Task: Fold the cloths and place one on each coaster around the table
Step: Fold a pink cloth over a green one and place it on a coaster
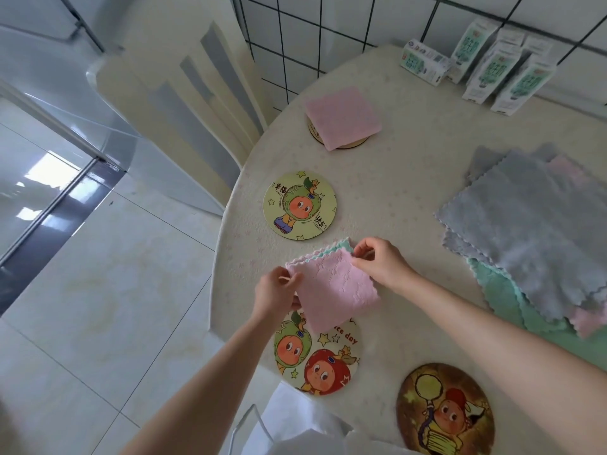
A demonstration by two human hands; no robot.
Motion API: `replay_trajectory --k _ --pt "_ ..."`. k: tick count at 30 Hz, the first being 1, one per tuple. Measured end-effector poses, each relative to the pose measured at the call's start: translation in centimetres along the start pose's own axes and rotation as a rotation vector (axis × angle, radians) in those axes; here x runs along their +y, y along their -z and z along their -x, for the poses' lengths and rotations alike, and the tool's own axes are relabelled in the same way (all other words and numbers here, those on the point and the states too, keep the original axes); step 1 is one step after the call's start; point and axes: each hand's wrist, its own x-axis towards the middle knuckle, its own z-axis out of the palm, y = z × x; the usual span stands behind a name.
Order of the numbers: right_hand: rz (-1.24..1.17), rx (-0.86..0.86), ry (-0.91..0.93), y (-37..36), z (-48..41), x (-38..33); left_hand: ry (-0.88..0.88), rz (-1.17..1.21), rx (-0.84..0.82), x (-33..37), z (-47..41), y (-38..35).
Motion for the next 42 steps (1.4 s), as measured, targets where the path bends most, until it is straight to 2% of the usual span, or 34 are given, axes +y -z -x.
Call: replay_trajectory --k 5,8,14,17,19,21,22,25,28,32,37,39,42 --pt "0.054 0.064 0.041 -0.3 -0.8 -0.6 -0.015 0.009 0.06 0.9 -1.2 0.7" --pt "0.087 0.105 -0.001 -0.7 -1.5 -0.7 0.0 0.03 0.076 0.9 -1.3 0.6" --pt "0.318 0.123 -0.041 -1.7 -2.3 -0.7 0.009 0.071 0.104 1.0 -1.5 0.2" --pt "0.341 0.155 -0.032 -2.0 -2.0 -0.6 -0.014 0.061 0.045 1.0 -1.3 0.1" --pt "0.295 0.164 -0.059 -2.0 -1.4 -0.6 -0.045 -0.023 -0.026 0.9 -1.2 0.1" --pt "0.263 0.189 -0.061 -1.9 -0.2 -0.7 -0.08 -0.127 -0.032 0.7 -1.3 0.2" --pt "0.303 0.243 -0.001 -1.9 0.7 -0.6 -0.106 -0.158 -0.014 0.7 -1.4 0.1" --pt "0.609 0.418 0.375 -2.8 3.5 -0.1 -0.196 -0.226 0.04 0.4 -1.3 -0.3" --pt "0.743 0.314 0.572 -4.9 5.1 1.2 -0.256 -0.269 0.089 0.2 -1.2 -0.7" --pt "0.792 0.197 0.428 -5.7 5.0 3.5 -0.276 -0.253 0.09 0.0 -1.4 -0.6" --pt "0.72 0.291 0.302 -4.7 6.0 4.1 -0.321 -0.299 0.152 0.2 -1.5 -0.4" --pt "0.645 0.288 0.184 -4.6 6.6 4.2 -0.328 -0.321 0.185 0.4 -1.7 -0.1" --pt "0.396 0.274 -0.041 -4.3 6.8 4.2 -0.33 -0.377 0.207 0.4 -2.1 0.1"
